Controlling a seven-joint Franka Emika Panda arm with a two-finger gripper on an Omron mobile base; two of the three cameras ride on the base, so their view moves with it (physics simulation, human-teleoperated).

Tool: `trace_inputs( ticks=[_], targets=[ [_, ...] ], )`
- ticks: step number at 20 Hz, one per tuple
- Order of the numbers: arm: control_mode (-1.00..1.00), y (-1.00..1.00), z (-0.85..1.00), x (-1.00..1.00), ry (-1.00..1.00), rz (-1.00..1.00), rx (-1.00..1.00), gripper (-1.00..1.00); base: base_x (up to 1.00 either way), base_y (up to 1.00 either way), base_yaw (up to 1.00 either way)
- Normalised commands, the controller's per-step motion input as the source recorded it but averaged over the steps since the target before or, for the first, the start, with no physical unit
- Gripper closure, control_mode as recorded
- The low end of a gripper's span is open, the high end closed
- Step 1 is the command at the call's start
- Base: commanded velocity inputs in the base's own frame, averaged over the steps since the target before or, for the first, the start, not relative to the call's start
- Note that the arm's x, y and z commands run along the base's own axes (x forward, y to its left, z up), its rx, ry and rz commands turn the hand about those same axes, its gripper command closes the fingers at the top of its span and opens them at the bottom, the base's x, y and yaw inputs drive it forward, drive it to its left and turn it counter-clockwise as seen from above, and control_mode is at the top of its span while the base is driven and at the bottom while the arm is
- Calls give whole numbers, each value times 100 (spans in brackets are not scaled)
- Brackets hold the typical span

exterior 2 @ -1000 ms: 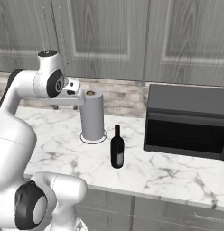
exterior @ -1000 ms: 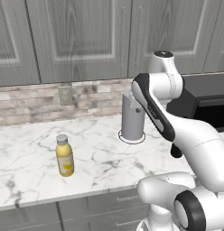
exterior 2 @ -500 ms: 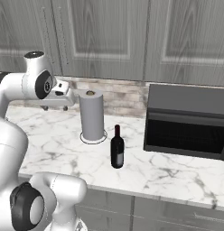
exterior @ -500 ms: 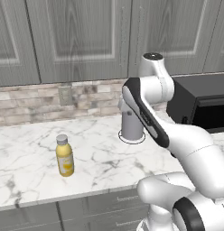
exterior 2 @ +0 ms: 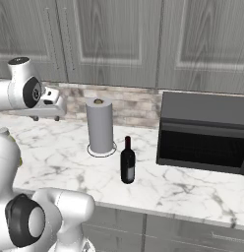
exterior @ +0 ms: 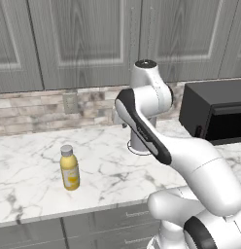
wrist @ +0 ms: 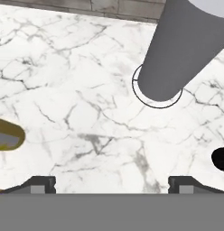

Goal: There is a wine glass and glass cup on the dining counter. Place the wine bottle next to the wine glass and the juice bottle next to the glass cup.

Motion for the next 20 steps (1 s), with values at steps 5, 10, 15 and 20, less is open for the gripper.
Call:
trace_inputs(
  ticks=[5,10,15,20],
  targets=[
    [-100,45,-1,-7,5,1,0,-100,0,0,0],
    [-100,44,0,-10,6,0,0,-100,0,0,0],
    [-100,45,0,-17,1,0,0,-100,0,0,0],
    [-100,49,-4,-14,0,0,0,-100,0,0,0]
  ],
)
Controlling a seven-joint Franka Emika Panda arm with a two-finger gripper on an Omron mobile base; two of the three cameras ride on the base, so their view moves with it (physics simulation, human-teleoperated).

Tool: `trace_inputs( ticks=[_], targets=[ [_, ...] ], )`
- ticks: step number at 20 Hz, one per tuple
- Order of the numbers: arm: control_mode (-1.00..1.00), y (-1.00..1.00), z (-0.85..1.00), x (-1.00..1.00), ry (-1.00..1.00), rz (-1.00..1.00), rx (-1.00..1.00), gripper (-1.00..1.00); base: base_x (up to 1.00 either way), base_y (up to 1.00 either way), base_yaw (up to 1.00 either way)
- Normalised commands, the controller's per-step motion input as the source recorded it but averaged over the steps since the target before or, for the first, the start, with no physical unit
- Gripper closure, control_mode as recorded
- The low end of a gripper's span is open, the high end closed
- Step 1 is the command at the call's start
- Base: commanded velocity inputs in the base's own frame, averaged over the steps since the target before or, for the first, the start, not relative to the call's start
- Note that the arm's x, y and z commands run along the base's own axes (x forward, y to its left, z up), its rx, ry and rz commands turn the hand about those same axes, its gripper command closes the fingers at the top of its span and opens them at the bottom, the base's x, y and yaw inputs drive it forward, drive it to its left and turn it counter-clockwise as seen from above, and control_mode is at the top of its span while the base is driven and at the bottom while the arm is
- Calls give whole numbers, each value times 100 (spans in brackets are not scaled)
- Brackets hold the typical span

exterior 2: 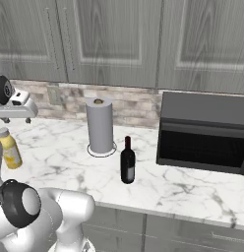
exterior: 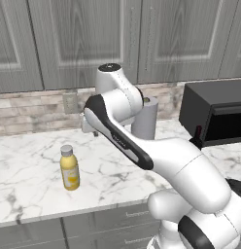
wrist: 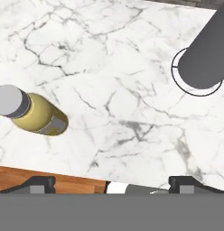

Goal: There is a wine glass and glass cup on the dining counter. Place the wine bottle next to the wine glass and the juice bottle next to the glass cup.

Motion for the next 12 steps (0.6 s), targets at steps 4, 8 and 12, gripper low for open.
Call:
trace_inputs(
  ticks=[4,8,12],
  targets=[
    [-100,44,-7,-12,0,0,1,-100,0,0,0],
    [-100,37,-1,-3,0,0,10,-100,0,0,0],
    [-100,35,-2,0,0,0,7,-100,0,0,0]
  ],
)
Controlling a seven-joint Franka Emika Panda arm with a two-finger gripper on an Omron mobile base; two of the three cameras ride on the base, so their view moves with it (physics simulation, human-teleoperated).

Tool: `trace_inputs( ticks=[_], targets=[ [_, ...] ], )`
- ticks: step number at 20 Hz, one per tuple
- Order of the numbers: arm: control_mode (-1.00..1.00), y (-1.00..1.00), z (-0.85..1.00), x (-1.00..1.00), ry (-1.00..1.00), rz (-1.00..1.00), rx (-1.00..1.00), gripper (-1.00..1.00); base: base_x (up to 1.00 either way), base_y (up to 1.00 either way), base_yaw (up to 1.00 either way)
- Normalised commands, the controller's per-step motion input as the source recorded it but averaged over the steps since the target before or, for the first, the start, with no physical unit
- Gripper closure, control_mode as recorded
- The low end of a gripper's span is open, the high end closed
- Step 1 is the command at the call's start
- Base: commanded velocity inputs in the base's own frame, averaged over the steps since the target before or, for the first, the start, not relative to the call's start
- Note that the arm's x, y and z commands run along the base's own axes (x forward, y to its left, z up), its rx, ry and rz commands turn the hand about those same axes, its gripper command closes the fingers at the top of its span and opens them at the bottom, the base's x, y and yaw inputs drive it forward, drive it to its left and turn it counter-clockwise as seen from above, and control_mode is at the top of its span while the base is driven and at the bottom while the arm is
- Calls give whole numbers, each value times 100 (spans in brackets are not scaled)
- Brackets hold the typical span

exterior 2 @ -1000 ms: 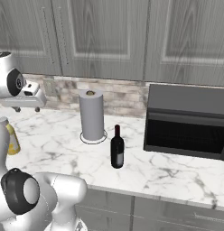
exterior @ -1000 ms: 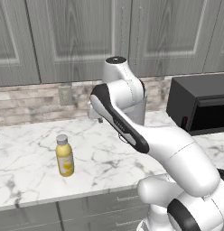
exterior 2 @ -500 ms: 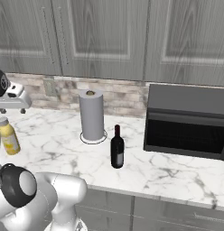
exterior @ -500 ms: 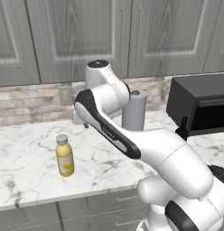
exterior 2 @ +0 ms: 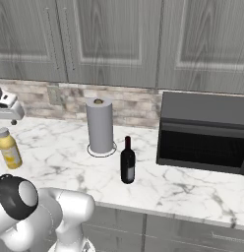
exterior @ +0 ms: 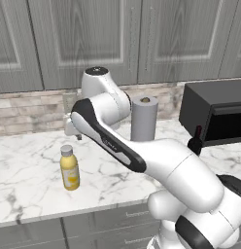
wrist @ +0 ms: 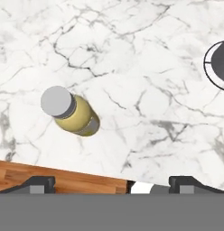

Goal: There is a wine glass and glass cup on the dining counter. Place the wine bottle next to the wine glass and the juice bottle next to the glass cup.

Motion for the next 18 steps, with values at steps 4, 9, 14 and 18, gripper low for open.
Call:
trace_inputs(
  ticks=[4,9,14,18],
  targets=[
    [-100,39,-10,0,-5,1,0,-100,0,0,0],
    [-100,33,-7,-6,0,0,0,-100,0,0,0],
    [-100,22,-15,-3,0,0,0,-100,0,0,0],
    [-100,9,-16,3,0,0,0,-100,0,0,0]
  ],
)
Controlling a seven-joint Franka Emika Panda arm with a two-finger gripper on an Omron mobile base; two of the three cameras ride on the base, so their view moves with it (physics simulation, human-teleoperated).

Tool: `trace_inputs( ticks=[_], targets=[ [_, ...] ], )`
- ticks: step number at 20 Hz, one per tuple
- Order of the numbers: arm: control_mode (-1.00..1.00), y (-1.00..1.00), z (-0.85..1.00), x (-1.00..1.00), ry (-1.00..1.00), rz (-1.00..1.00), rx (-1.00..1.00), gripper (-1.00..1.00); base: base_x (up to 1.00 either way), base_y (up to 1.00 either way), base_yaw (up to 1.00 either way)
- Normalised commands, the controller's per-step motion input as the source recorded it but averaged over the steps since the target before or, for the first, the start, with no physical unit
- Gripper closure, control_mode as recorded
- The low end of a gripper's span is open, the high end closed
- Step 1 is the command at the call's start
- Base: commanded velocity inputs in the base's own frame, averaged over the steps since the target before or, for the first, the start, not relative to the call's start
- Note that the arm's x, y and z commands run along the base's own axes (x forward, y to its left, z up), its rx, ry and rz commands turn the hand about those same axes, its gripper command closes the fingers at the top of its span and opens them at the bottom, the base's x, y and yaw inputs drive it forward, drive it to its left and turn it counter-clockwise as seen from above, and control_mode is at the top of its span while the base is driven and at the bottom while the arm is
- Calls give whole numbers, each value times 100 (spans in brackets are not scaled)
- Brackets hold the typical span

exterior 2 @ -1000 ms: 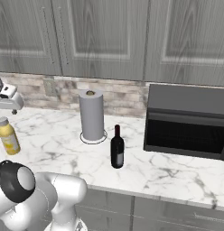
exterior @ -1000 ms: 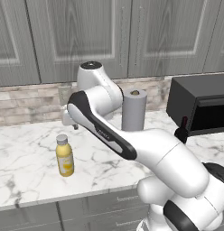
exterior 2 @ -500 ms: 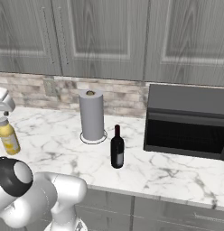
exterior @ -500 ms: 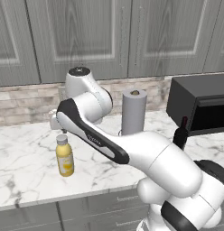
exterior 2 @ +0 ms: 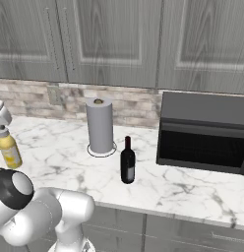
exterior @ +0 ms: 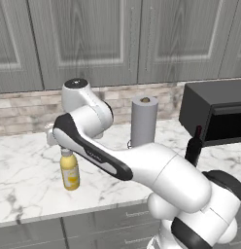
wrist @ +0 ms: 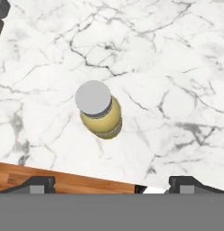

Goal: There is a wine glass and glass cup on the dining counter. Place the wine bottle next to the wine glass and the juice bottle next to the glass cup.

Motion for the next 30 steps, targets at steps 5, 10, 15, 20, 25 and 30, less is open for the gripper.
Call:
trace_inputs(
  ticks=[5,10,15,20,25,30],
  targets=[
    [-100,3,-17,20,0,0,0,-100,0,0,0],
    [-100,5,-16,6,-1,2,0,-100,0,0,0],
    [-100,14,-13,6,-2,4,0,-100,0,0,0],
    [-100,7,-10,6,-8,6,0,-100,0,0,0],
    [-100,0,-5,9,-3,4,0,-100,0,0,0],
    [-100,0,-6,2,0,2,5,-100,0,0,0]
  ],
)
